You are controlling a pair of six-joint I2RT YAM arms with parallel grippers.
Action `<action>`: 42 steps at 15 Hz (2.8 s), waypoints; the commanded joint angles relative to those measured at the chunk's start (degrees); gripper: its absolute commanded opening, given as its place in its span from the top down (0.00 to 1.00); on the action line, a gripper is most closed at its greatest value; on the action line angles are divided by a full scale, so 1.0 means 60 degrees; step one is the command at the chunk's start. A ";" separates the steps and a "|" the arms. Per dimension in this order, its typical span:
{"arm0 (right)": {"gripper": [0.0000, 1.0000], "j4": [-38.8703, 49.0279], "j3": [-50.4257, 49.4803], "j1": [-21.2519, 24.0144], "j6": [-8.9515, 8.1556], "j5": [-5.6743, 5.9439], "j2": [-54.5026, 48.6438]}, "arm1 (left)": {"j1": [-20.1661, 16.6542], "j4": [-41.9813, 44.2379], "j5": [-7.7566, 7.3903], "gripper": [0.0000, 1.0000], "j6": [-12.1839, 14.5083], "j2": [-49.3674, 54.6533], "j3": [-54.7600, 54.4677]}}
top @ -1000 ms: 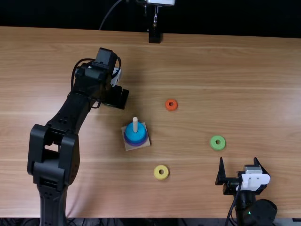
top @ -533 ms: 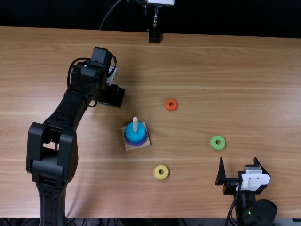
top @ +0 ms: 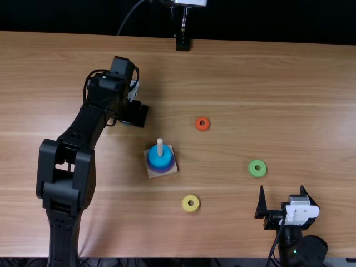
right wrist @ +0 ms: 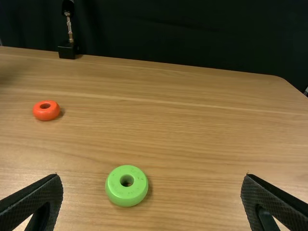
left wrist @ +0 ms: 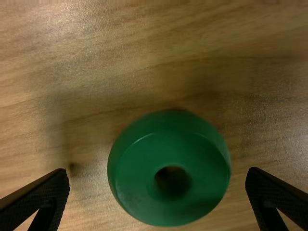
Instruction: Build the Hanoi tower: stack the rings onto the peg from bottom to top in this color order: purple, dark blue, light blue, dark green, light green, yellow, orange.
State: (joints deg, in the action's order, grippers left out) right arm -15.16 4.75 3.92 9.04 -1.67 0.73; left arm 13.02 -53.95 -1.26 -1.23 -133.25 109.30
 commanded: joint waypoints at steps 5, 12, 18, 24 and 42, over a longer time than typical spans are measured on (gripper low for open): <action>0.00 -0.0525 -0.0660 0.0108 -0.0065 0.0085 -0.0122 | -0.0119 0.0045 0.0034 0.60 0.0241 -0.0277 0.0373; 0.00 -0.0525 -0.0660 0.0108 -0.0065 0.0085 -0.0122 | -0.0206 -0.0060 0.0842 1.00 0.0241 -0.0248 0.0388; 0.00 -0.0525 -0.0660 0.0108 -0.0065 0.0085 -0.0122 | -0.0338 -0.2803 0.0825 1.00 0.0065 0.0250 0.2233; 0.00 -0.0525 -0.0660 0.0108 -0.0065 0.0085 -0.0122 | -0.0016 -0.4016 0.0666 1.00 -0.0761 0.1832 0.2570; 0.00 -0.0525 -0.0660 0.0108 -0.0065 0.0085 -0.0122 | 0.2445 -0.5123 0.0596 1.00 -0.3784 0.4528 0.1838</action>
State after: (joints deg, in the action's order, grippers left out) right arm -15.16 4.75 3.90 9.04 -1.65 0.73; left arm 26.72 -84.49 2.57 -22.74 -108.07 121.58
